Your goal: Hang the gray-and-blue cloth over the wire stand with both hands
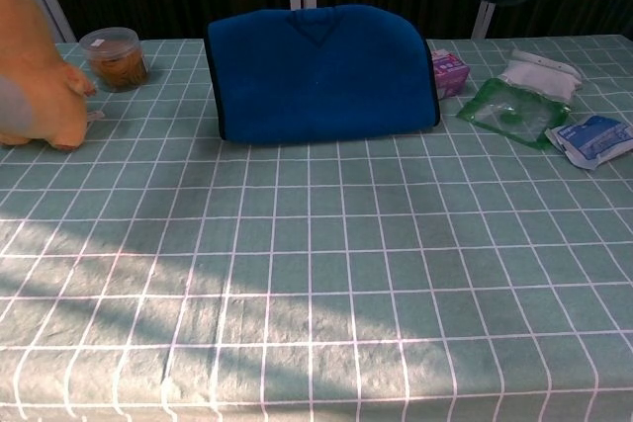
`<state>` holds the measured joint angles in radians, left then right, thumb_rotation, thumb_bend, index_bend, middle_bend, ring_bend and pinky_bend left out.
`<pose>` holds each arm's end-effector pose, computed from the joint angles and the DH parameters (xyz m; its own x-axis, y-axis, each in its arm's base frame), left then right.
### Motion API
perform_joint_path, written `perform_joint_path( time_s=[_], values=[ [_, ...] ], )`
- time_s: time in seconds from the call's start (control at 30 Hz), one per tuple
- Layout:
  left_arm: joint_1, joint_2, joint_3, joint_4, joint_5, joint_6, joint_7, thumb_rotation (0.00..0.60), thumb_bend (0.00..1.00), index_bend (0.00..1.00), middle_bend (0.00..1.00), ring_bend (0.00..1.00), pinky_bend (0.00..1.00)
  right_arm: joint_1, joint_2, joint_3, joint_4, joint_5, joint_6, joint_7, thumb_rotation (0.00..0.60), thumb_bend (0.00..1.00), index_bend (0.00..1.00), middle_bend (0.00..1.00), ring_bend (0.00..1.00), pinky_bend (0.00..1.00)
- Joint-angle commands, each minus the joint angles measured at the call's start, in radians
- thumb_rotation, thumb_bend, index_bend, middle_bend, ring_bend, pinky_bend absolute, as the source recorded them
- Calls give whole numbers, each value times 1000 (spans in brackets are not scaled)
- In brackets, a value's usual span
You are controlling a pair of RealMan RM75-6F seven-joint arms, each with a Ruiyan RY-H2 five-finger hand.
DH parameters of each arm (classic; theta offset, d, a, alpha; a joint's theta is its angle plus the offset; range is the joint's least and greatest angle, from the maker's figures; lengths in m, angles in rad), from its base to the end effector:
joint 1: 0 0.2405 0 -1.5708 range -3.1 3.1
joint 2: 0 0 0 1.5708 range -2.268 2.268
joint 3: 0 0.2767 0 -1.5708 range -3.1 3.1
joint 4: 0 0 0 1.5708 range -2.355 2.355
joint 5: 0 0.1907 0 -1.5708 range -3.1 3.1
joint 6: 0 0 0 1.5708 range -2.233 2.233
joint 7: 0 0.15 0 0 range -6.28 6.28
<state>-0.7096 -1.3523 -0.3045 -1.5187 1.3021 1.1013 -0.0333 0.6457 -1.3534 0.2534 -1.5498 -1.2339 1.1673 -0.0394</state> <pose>-0.1448 0.3878 0.1101 0.1739 0.0329 0.9842 0.8994 -0.4124 -0.1451 -0.1779 -0.3699 0.1080 0.1974 -0.0269 0.9800 -0.9354 -0.3045 0.1801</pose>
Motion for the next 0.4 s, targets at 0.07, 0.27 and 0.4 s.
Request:
perform_joint_path(
  time_s=[0.07,0.27,0.4],
  values=[
    [309,118,280,-121,249,309,36,473,221,100,91,66,159,-289,90,-245,-60,-201,290,-16,600,188,0,0,0,0],
    [458,100,384,-64,286,430,68,444,227,101,90,66,157,-449,33,-339,33,-229,407,-50,600,193,0,0,0,0],
    [523,87,419,-10,292,471,74,446,235,101,91,66,157,-504,10,-353,88,-237,437,-46,600,193,0,0,0,0]
  ],
)
